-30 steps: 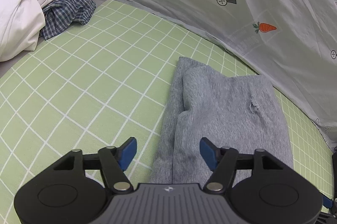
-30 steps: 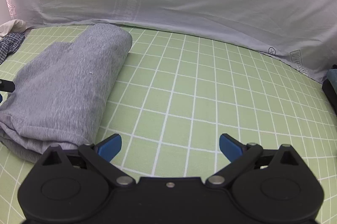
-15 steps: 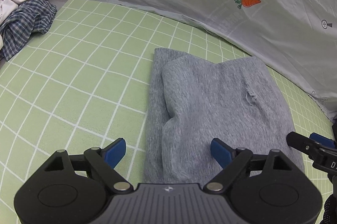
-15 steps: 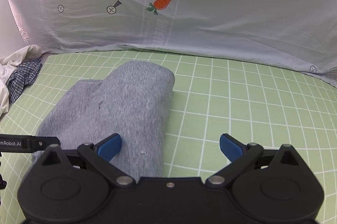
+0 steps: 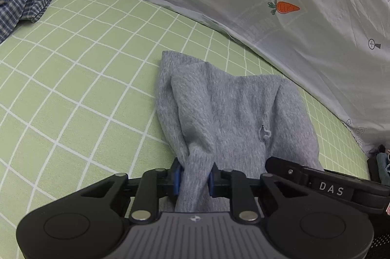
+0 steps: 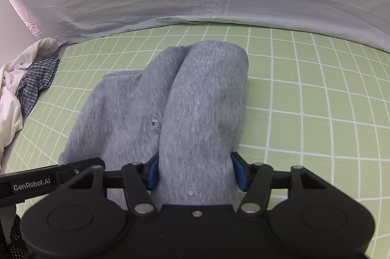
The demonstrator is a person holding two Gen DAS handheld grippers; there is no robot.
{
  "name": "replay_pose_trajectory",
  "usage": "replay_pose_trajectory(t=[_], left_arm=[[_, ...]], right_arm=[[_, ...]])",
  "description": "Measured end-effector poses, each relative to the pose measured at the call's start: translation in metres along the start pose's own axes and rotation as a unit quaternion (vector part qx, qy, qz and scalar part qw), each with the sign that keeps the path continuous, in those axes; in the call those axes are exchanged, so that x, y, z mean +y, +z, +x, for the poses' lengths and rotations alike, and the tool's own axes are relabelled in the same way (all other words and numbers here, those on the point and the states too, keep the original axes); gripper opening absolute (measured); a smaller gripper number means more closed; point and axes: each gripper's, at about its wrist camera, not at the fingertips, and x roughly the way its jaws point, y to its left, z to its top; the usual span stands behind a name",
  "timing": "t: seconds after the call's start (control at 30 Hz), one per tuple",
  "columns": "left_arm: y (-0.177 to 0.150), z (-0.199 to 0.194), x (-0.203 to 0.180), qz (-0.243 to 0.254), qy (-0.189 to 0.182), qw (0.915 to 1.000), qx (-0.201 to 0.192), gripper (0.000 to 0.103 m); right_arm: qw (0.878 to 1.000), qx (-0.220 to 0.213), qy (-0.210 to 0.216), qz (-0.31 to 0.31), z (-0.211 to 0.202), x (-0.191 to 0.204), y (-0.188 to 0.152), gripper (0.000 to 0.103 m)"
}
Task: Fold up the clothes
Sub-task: 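Pinch the grey bundle with the left gripper while the right gripper pinches it too, lifting it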
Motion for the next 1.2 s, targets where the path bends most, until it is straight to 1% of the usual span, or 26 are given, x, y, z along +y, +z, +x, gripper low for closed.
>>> replay_pose_trajectory(t=[0.03,0.07,0.1,0.2,0.3,0.4,0.53,0.67,0.8,0.93,1.07,1.13,1.2], left_arm=[[-0.001,-0.005,-0.005,0.000,-0.006,1.0000,-0.005,0.018],[-0.002,-0.010,-0.010,0.000,-0.011,0.9999,-0.009,0.017],[-0.003,-0.015,-0.015,-0.001,-0.017,0.9998,-0.014,0.017],[-0.006,-0.030,-0.030,0.000,-0.034,0.9990,-0.028,0.017],[-0.017,-0.051,-0.058,0.040,-0.053,0.9972,-0.035,0.016],[-0.035,-0.059,-0.075,0.066,-0.071,0.9950,-0.024,0.016],[-0.059,-0.069,-0.097,0.100,-0.094,0.9904,-0.008,0.016],[-0.083,-0.079,-0.120,0.134,-0.118,0.9839,0.007,0.016],[-0.107,-0.089,-0.142,0.168,-0.141,0.9754,0.023,0.016],[-0.133,-0.092,-0.175,0.194,-0.158,0.9679,0.027,0.016],[-0.161,-0.093,-0.212,0.218,-0.171,0.9604,0.028,0.016],[-0.174,-0.096,-0.237,0.221,-0.170,0.9603,0.016,0.016],[-0.192,-0.096,-0.265,0.218,-0.164,0.9621,0.000,0.016]], right_arm=[[1.000,-0.006,0.000,-0.013,-0.004,0.004,-0.001,0.037],[1.000,-0.012,0.001,-0.019,-0.010,0.006,-0.003,0.030],[1.000,-0.020,0.004,-0.021,-0.019,0.006,-0.006,0.026],[0.999,-0.041,0.011,-0.026,-0.045,0.005,-0.013,0.024],[0.997,-0.066,0.001,-0.027,-0.078,0.000,-0.026,0.024],[0.996,-0.082,-0.020,-0.030,-0.109,-0.012,-0.046,0.024],[0.995,-0.089,-0.047,0.000,-0.143,-0.034,-0.073,0.024],[0.992,-0.094,-0.071,0.042,-0.171,-0.053,-0.101,0.024],[0.987,-0.099,-0.108,0.063,-0.198,-0.068,-0.129,0.024],[0.981,-0.106,-0.138,0.086,-0.226,-0.094,-0.155,0.024],[0.977,-0.119,-0.142,0.106,-0.253,-0.137,-0.173,0.024],[0.976,-0.128,-0.138,0.108,-0.265,-0.161,-0.182,0.024],[0.977,-0.138,-0.129,0.100,-0.277,-0.188,-0.189,0.024]])
